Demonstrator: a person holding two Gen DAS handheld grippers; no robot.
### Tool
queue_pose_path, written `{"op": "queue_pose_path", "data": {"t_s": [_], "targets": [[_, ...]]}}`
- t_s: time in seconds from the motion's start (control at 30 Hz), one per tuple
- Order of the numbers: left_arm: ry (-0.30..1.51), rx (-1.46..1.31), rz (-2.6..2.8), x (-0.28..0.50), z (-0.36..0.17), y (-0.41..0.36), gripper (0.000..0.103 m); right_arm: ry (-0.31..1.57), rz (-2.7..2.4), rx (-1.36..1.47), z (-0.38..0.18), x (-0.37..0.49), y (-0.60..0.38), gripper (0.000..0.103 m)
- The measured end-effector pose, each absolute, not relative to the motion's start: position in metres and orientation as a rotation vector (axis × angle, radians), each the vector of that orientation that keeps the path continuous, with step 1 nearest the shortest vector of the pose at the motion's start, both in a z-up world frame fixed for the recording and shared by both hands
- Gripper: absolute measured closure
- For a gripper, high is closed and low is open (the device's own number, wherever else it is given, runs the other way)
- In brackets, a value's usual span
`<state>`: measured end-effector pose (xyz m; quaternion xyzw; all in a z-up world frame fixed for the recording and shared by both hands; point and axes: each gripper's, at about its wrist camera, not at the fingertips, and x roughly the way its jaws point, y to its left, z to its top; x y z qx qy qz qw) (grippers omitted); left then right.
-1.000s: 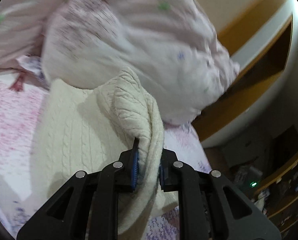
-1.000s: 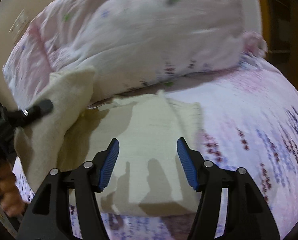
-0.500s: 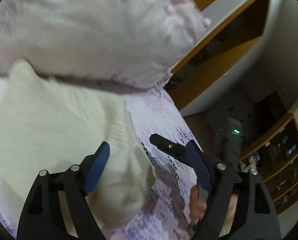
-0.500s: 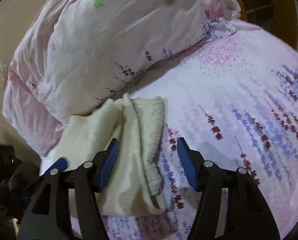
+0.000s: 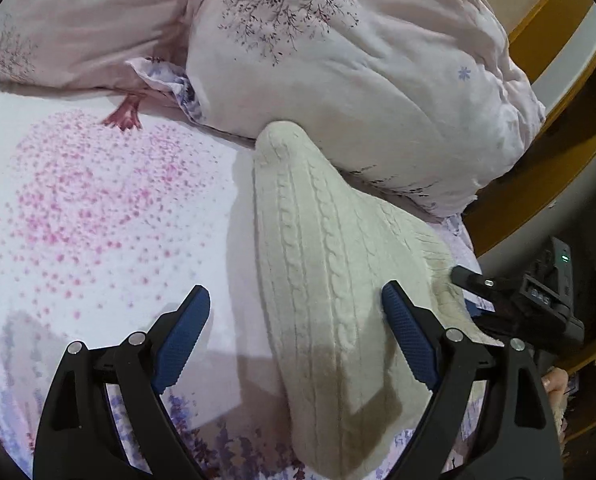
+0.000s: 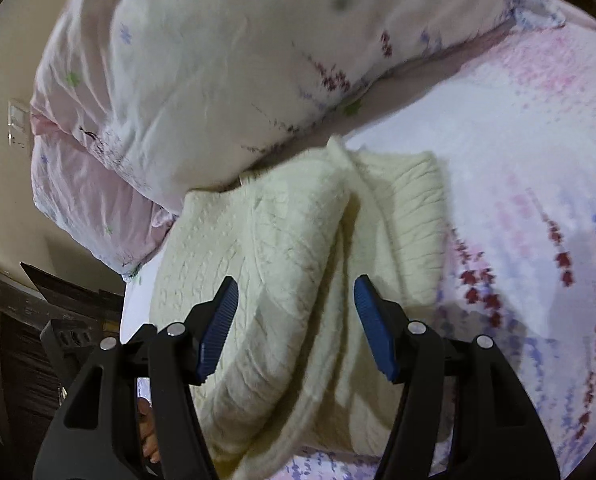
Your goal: Fold small clothes
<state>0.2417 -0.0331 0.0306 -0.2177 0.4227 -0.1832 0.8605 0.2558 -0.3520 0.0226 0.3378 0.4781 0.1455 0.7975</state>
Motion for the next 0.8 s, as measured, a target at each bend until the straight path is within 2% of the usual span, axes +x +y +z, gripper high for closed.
{"op": "queue_pose_path", "data": {"t_s": [0.07, 0.13, 0.17, 0.2, 0.23, 0.27, 0.47, 0.63, 0.8], "targets": [[0.895, -0.483, -0.431, 0.24, 0.027, -0.034, 0.015, 1.051, 0.313, 0.733, 0.016, 0.263, -0.349, 0.043], [0.91, -0.515, -0.467, 0.243, 0.021, -0.037, 0.017, 1.053, 0.308, 0.749, 0.01, 0.269, -0.348, 0.05], [0.919, -0.532, -0.486, 0.243, 0.018, -0.038, 0.018, 1.05, 0.305, 0.754, 0.009, 0.271, -0.348, 0.062], [0.932, -0.552, -0.505, 0.244, 0.013, -0.039, 0.018, 1.043, 0.294, 0.744, 0.008, 0.273, -0.347, 0.078], [0.941, -0.565, -0.514, 0.244, 0.011, -0.039, 0.018, 1.035, 0.284, 0.728, 0.008, 0.274, -0.347, 0.087], [0.943, -0.577, -0.521, 0.244, 0.009, -0.039, 0.018, 1.014, 0.285, 0.709, 0.012, 0.273, -0.347, 0.09], [0.908, -0.575, -0.567, 0.234, 0.01, -0.036, 0.018, 0.795, 0.199, 0.471, 0.069, 0.255, -0.345, 0.091], [0.928, -0.551, -0.585, 0.234, 0.006, -0.045, 0.018, 0.851, 0.127, 0.402, 0.063, 0.266, -0.351, 0.091], [0.933, -0.545, -0.588, 0.236, 0.004, -0.048, 0.019, 0.828, 0.133, 0.386, 0.061, 0.273, -0.349, 0.091]]}}
